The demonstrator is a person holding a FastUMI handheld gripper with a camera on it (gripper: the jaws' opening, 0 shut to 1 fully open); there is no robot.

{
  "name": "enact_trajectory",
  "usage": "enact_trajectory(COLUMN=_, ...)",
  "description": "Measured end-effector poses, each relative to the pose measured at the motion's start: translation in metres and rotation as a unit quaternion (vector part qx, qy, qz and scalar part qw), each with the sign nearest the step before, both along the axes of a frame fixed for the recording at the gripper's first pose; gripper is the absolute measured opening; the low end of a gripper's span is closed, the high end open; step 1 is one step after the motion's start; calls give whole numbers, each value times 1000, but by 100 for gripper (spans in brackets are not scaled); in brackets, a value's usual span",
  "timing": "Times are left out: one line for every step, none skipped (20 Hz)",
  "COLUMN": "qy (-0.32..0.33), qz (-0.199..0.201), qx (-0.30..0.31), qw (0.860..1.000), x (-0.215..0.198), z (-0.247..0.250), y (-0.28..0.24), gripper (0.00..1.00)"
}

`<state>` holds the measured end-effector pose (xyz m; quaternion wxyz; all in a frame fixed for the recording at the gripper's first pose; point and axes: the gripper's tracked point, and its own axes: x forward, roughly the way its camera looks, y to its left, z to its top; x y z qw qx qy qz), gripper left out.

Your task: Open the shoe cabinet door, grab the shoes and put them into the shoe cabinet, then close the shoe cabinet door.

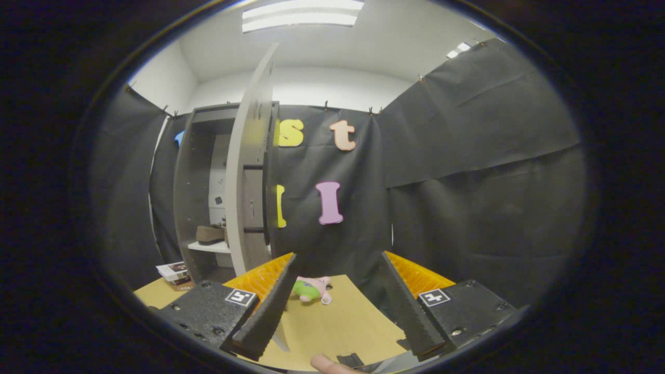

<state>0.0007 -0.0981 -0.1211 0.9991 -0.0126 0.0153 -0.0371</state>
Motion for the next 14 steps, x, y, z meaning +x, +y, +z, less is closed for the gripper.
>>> enact_trajectory(qy=12, qz=3, qx=2, qw=1000, x=6, z=-10, y=0, gripper=99)
enact_trajectory(qy=23, qz=4, qx=1, qw=1000, x=13, z=-20, y=1, gripper=99)
enact_trajectory(qy=33, qz=6, qx=0, qw=999, x=20, z=-28, y=3, gripper=99)
enact_trajectory(qy=43, qz=9, qx=-2, qw=999, x=26, z=-36, y=5, gripper=99)
enact_trajectory(qy=53, qz=13, qx=-4, qw=999, x=33, z=-45, y=11, gripper=99)
enact_trajectory(qy=61, qz=19, qx=-3, qw=998, x=39, z=-51, y=15, gripper=99)
enact_trajectory(qy=64, qz=24, qx=2, qw=998, x=43, z=-54, y=19, gripper=99)
enact_trajectory(qy=63, qz=26, qx=8, qw=998, x=47, z=-54, y=20, gripper=99)
enact_trajectory(qy=60, qz=26, qx=11, qw=998, x=50, z=-52, y=21, gripper=99)
enact_trajectory(qy=53, qz=23, qx=8, qw=998, x=52, z=-48, y=22, gripper=99)
enact_trajectory(qy=46, qz=18, qx=1, qw=999, x=56, z=-44, y=24, gripper=99)
enact_trajectory(qy=39, qz=13, qx=-6, qw=999, x=58, z=-40, y=23, gripper=99)
enact_trajectory(qy=33, qz=10, qx=-12, qw=999, x=60, z=-37, y=26, gripper=99)
enact_trajectory(qy=31, qz=13, qx=-15, qw=999, x=63, z=-34, y=29, gripper=99)
